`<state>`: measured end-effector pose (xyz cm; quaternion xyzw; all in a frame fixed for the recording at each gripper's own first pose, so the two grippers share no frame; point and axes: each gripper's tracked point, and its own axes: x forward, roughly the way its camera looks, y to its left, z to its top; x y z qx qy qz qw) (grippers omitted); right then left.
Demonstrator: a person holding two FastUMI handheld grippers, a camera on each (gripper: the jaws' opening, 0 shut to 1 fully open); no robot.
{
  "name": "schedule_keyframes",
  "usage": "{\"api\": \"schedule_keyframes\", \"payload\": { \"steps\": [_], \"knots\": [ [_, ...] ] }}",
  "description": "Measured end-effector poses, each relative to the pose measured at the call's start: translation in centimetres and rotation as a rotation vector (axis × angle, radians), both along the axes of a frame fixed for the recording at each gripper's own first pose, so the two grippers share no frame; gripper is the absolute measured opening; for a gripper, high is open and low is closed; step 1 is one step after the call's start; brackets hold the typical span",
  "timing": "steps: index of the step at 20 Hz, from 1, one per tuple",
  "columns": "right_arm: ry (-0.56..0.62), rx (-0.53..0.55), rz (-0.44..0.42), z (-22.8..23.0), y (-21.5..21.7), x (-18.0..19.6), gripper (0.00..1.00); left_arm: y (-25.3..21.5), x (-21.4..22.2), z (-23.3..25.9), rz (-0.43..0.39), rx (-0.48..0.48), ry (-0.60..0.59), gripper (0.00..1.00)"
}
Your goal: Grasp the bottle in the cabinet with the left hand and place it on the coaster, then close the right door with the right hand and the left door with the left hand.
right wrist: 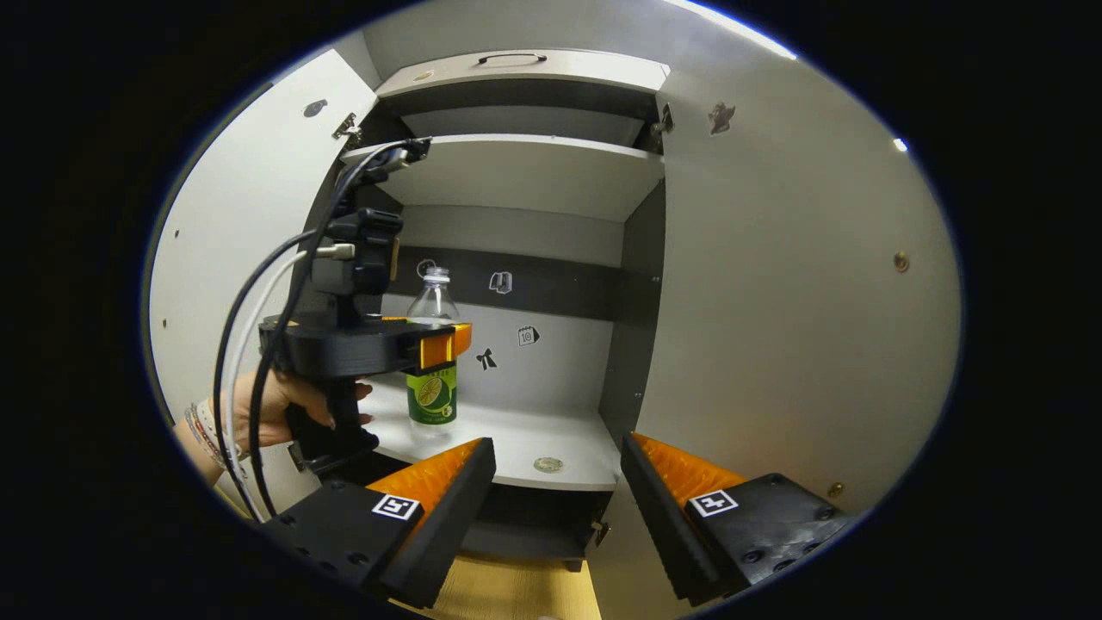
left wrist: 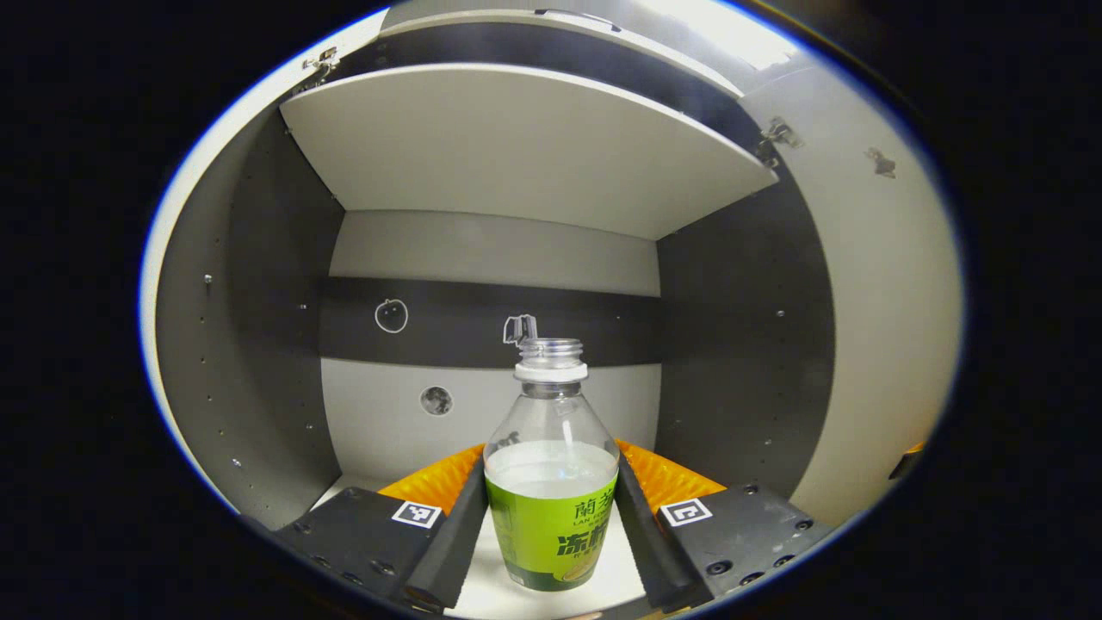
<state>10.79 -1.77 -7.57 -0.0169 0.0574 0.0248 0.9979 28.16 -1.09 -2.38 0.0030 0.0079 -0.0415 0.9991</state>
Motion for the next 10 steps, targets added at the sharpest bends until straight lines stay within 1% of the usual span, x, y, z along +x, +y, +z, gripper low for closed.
{"api": "schedule_keyframes", "payload": {
  "steps": [5,6,7,10],
  "knots": [
    [-0.045,-0.044,-0.066,2.1,-0.7,-3.7,0.97,-0.6,-7.3,0.4,-0.047,-0.007,-0.014,0.77],
    [-0.043,-0.05,-0.078,2.1,-0.9,-4.6,0.94,-0.7,-8.9,0.4,-0.055,-0.01,-0.016,0.77],
    [-0.036,-0.05,-0.087,2.3,-0.8,-5.4,0.97,-0.8,-10.4,-0.2,-0.067,-0.011,-0.006,0.77],
    [-0.039,-0.044,-0.132,2.9,-1.3,-7.8,0.97,-1.5,-15.3,-1.8,-0.112,-0.004,0.013,0.77]
  ]
}}
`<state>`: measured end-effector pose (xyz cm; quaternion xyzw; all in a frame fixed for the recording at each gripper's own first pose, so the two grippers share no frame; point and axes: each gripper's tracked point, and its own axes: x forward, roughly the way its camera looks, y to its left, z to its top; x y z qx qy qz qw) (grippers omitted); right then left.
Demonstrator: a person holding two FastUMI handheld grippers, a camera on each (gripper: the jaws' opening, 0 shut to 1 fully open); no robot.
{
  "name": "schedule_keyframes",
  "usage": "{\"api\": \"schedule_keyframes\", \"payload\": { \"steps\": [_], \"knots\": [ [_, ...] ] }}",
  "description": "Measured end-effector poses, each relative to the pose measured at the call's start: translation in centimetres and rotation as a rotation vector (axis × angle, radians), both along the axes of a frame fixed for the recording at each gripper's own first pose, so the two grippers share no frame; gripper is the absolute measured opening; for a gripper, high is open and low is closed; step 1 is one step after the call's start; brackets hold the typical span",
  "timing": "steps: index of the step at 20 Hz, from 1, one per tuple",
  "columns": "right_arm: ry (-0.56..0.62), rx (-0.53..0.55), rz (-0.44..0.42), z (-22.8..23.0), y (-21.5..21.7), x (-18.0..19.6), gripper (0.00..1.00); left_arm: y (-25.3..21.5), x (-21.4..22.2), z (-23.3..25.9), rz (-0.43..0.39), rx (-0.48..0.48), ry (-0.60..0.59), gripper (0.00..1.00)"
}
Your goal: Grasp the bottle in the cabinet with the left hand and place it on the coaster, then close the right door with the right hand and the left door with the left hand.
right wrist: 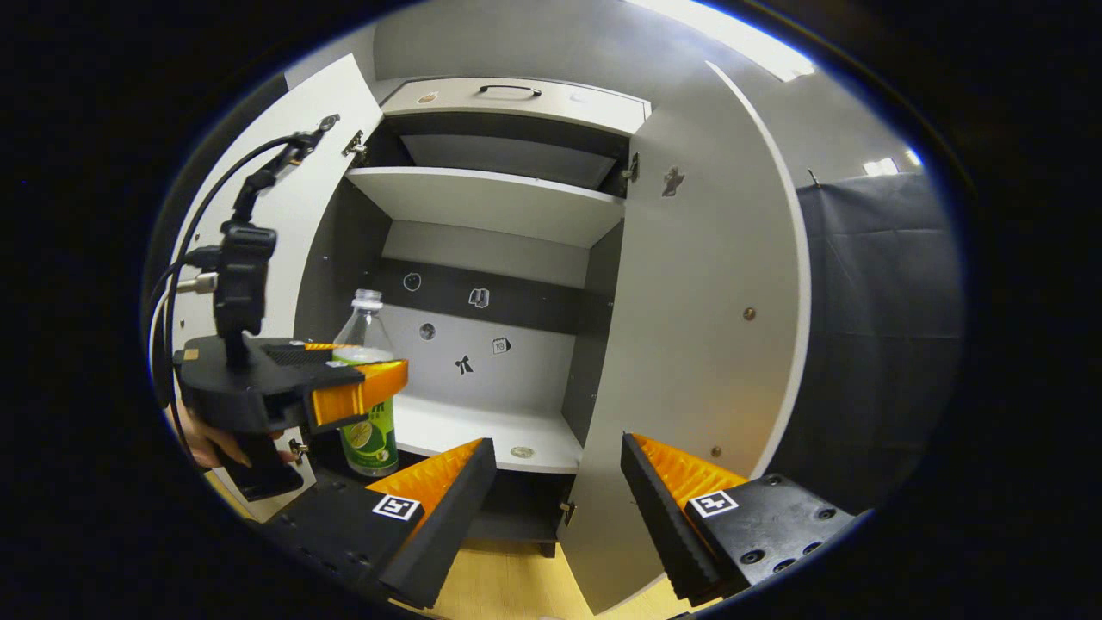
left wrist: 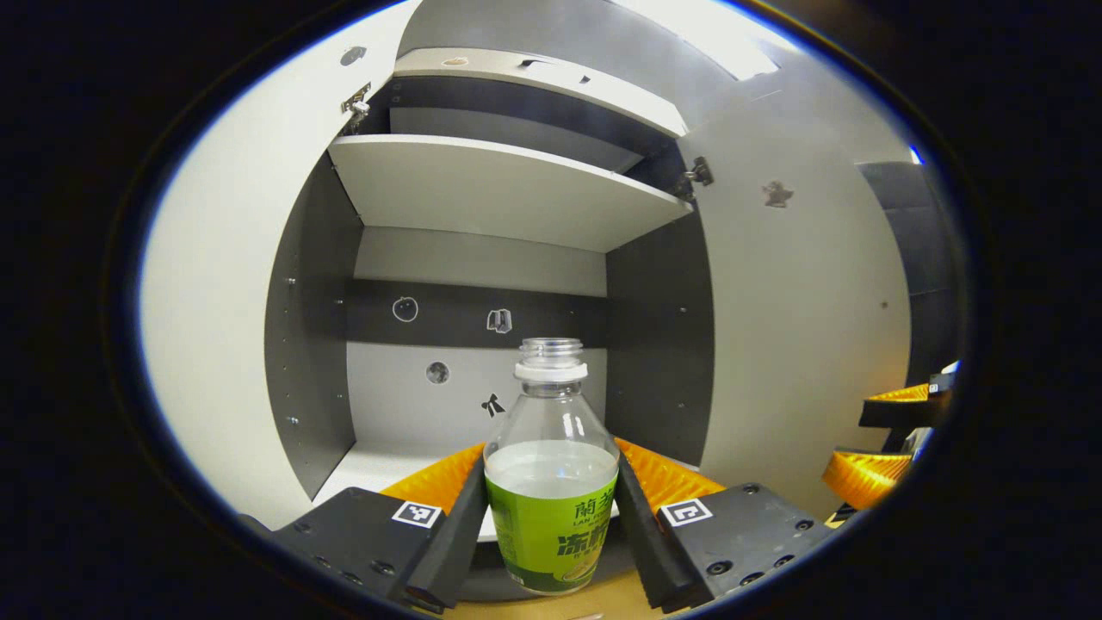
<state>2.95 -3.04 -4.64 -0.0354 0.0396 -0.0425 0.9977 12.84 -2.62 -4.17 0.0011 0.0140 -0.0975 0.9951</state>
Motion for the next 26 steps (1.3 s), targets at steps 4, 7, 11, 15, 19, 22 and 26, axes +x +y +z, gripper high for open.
{"api": "schedule_keyframes", "payload": {
  "steps": [4,7,11,15,19,22,26],
  "knots": [
    [0.016,-0.02,-0.085,-0.6,-1.8,-2.7,0.97,-2.3,-6.2,-3.9,-0.09,-0.004,0.044,0.77],
    [0.032,-0.008,-0.131,-1.4,-3.0,-4.0,0.97,-3.8,-10.1,-7.4,-0.12,-0.015,0.068,0.77],
    [0.073,0.043,-0.161,-3.2,-4.2,-5.1,0.95,-6.0,-13.7,-12.5,-0.137,0.023,0.096,0.78],
    [0.105,0.097,-0.216,-5.6,-6.6,-6.0,0.98,-8.6,-16.8,-17.8,-0.166,-0.017,0.117,0.78],
    [0.171,0.055,-0.165,-9.5,-7.2,-7.5,0.98,-10.4,-18.5,-22.1,-0.162,0.028,0.093,0.78],
    [0.224,0.04,-0.141,-12.8,-7.3,-8.5,0.98,-10.8,-19.1,-25.2,-0.155,0.059,0.106,0.78],
    [0.293,0.071,-0.105,-16.2,-6.7,-8.9,0.98,-11.8,-19.9,-27.3,-0.147,0.03,0.127,0.78]
  ]
}}
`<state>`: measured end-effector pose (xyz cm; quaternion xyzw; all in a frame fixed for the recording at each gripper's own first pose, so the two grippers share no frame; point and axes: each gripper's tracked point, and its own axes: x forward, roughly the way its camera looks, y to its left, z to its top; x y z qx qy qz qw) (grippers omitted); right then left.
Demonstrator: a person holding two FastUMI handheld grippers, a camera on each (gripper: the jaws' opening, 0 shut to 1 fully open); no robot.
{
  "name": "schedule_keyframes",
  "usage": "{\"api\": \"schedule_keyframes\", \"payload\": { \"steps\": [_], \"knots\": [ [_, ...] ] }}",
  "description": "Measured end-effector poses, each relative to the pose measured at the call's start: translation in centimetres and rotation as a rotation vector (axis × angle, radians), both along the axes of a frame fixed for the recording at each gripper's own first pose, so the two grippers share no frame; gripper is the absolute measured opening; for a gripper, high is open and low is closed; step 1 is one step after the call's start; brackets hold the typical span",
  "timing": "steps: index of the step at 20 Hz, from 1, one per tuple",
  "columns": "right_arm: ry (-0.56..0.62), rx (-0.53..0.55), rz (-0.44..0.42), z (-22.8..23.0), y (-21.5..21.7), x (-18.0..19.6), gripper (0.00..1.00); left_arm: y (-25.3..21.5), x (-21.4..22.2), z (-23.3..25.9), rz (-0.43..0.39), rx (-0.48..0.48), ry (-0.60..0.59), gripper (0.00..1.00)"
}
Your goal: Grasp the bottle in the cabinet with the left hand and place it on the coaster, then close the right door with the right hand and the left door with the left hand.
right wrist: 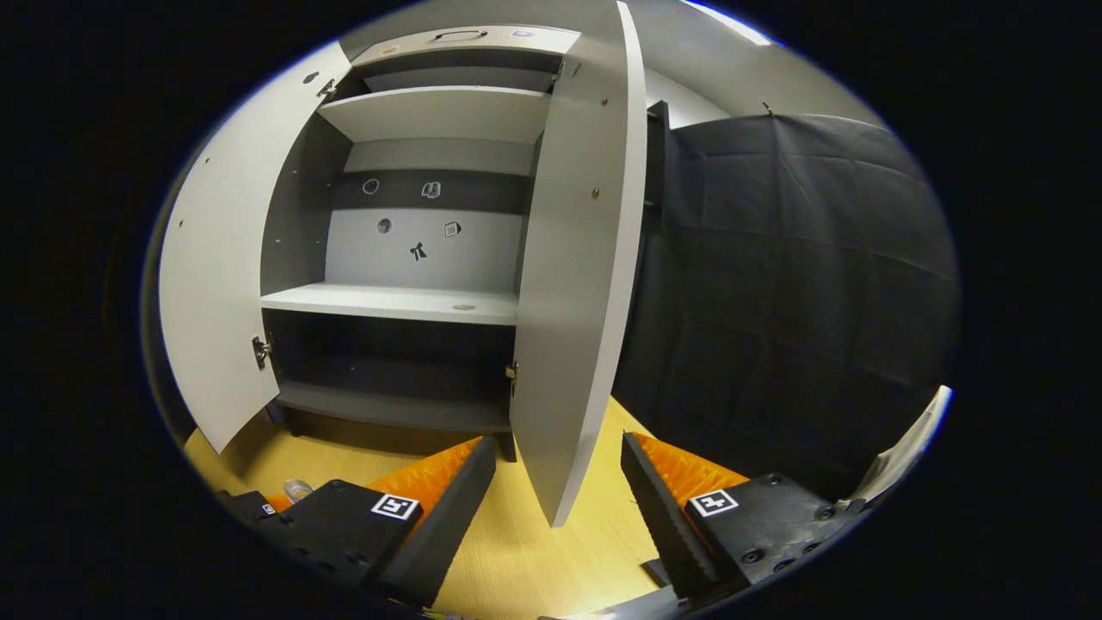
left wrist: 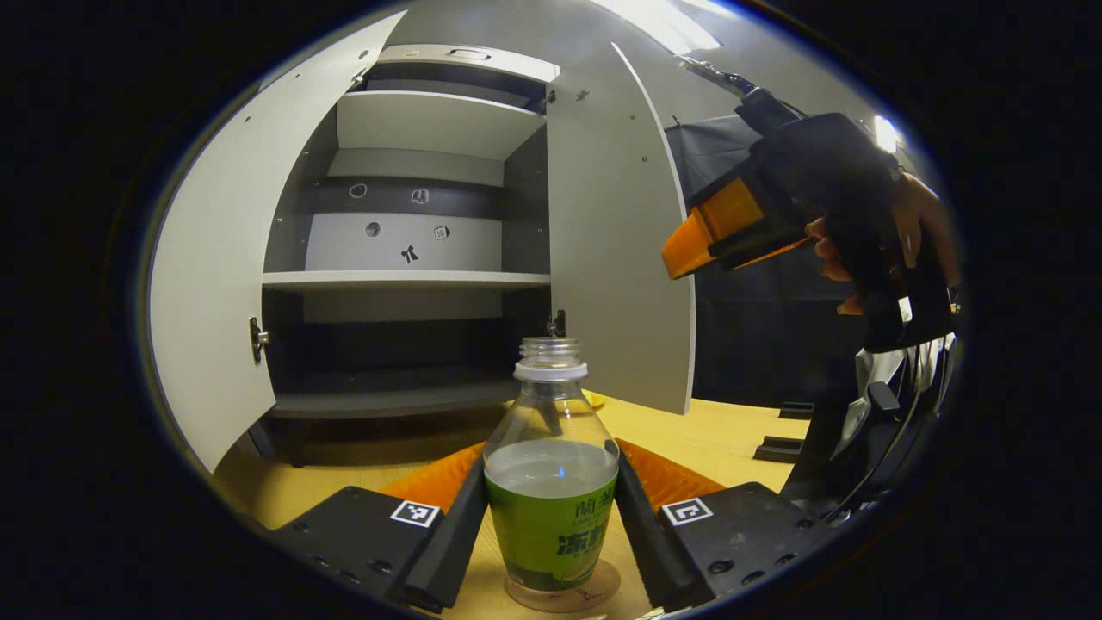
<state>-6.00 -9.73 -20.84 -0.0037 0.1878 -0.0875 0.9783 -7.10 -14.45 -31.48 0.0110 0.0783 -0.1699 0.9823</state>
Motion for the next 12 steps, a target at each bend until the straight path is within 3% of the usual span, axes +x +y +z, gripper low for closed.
{"api": "schedule_keyframes", "payload": {
  "steps": [12],
  "knots": [
    [0.051,-0.033,0.065,-1.1,0.3,-0.9,0.98,0.3,-0.7,-4.0,0.09,-0.067,0.034,0.83]
  ]
}}
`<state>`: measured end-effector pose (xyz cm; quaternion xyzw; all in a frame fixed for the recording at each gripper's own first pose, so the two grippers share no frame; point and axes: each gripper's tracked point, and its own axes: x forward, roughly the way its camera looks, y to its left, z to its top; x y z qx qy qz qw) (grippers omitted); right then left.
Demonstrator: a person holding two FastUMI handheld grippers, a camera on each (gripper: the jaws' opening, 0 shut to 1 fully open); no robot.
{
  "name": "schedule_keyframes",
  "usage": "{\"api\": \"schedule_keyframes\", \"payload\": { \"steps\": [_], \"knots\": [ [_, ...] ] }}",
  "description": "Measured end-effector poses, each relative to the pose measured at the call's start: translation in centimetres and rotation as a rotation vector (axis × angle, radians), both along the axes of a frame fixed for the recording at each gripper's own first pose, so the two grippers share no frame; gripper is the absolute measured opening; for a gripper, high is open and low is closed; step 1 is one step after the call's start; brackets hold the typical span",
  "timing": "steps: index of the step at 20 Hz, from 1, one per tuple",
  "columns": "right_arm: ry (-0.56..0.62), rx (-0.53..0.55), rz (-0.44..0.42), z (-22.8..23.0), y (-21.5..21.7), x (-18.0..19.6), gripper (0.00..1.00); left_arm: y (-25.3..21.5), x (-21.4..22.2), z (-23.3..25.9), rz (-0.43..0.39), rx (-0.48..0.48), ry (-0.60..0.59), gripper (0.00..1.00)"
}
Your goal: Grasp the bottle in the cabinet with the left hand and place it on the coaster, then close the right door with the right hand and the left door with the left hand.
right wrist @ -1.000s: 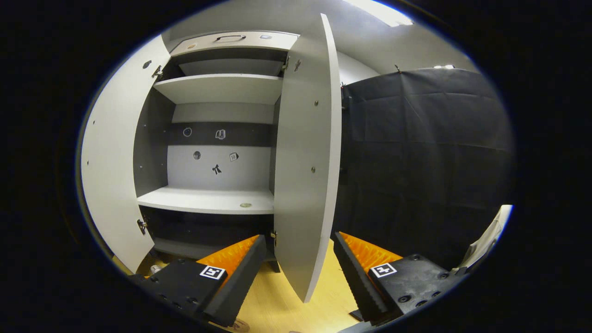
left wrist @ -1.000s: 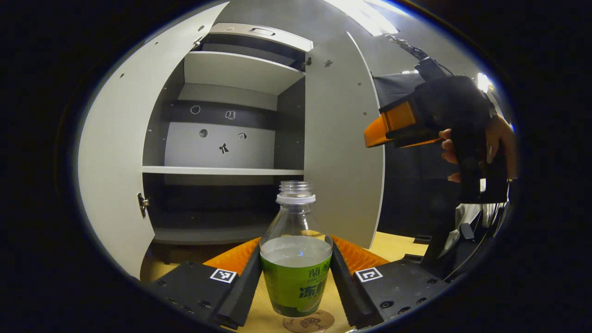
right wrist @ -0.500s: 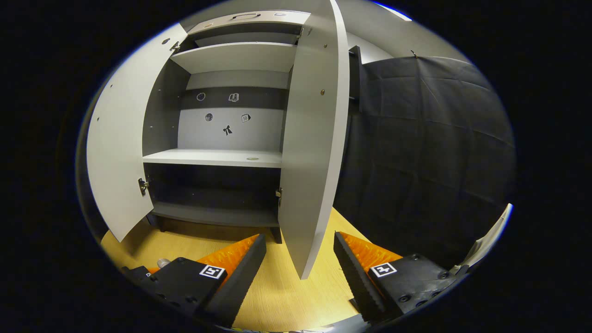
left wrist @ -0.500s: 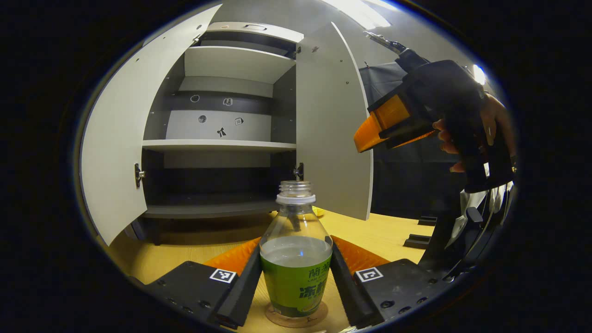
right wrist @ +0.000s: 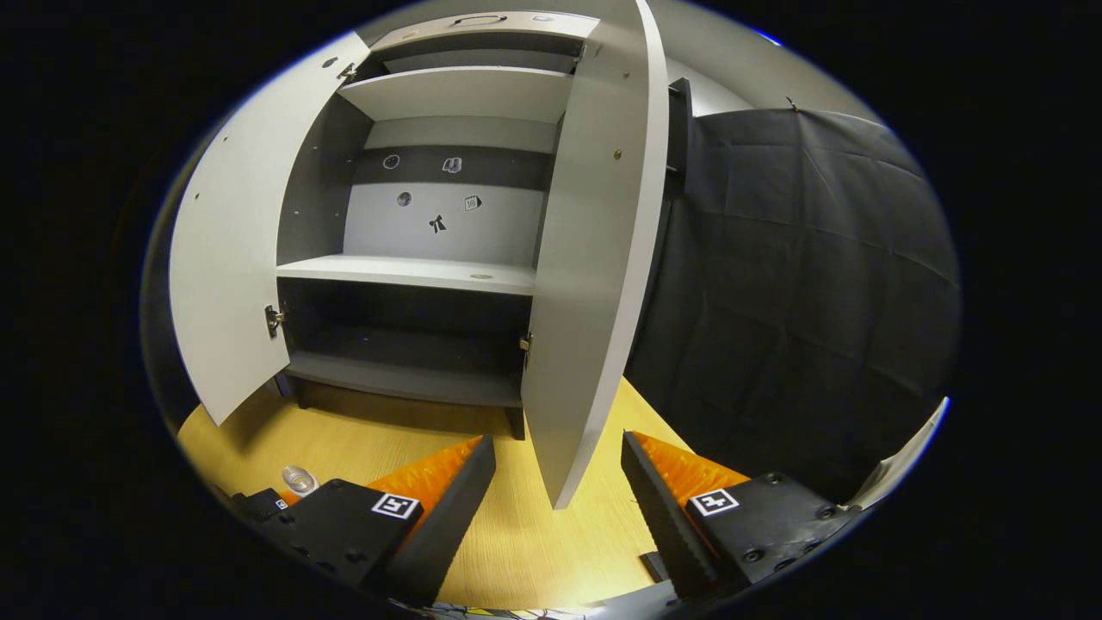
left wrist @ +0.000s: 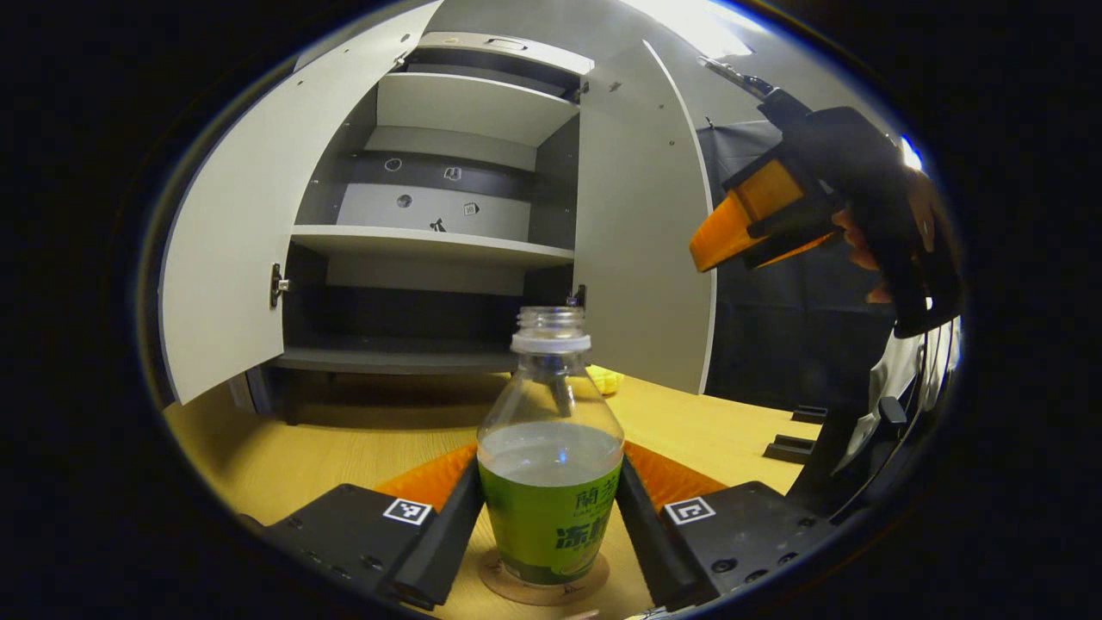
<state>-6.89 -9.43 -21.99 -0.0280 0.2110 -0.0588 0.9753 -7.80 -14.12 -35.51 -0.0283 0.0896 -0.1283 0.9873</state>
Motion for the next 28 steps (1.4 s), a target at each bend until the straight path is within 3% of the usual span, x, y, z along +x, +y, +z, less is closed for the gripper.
{"api": "schedule_keyframes", "payload": {
  "steps": [3,7,12,20,23,27,28],
  "knots": [
    [-0.007,-0.009,0.002,0.4,-0.1,-0.4,0.98,-0.3,-0.3,1.0,-0.013,0.02,-0.047,0.97],
    [-0.003,0.019,0.004,0.9,0.5,-0.8,0.98,-0.4,0.2,2.5,-0.025,0.057,-0.073,0.98],
    [-0.05,0.011,-0.005,4.1,0.2,-0.3,0.98,-1.1,0.9,8.1,-0.039,0.097,-0.155,0.98],
    [-0.193,0.036,-0.076,14.0,-2.4,1.9,0.98,-3.7,1.9,20.7,-0.184,0.026,-0.171,0.97],
    [-0.225,0.014,-0.103,16.8,-3.8,2.5,0.98,-1.1,3.1,25.8,-0.209,0.027,-0.18,0.95],
    [-0.293,-0.026,-0.18,19.9,-7.4,2.4,0.98,2.9,4.0,29.9,-0.238,-0.06,-0.125,0.95],
    [-0.307,-0.026,-0.199,20.4,-8.4,2.3,0.98,4.2,4.2,30.6,-0.227,-0.07,-0.115,1.0]
  ]
}}
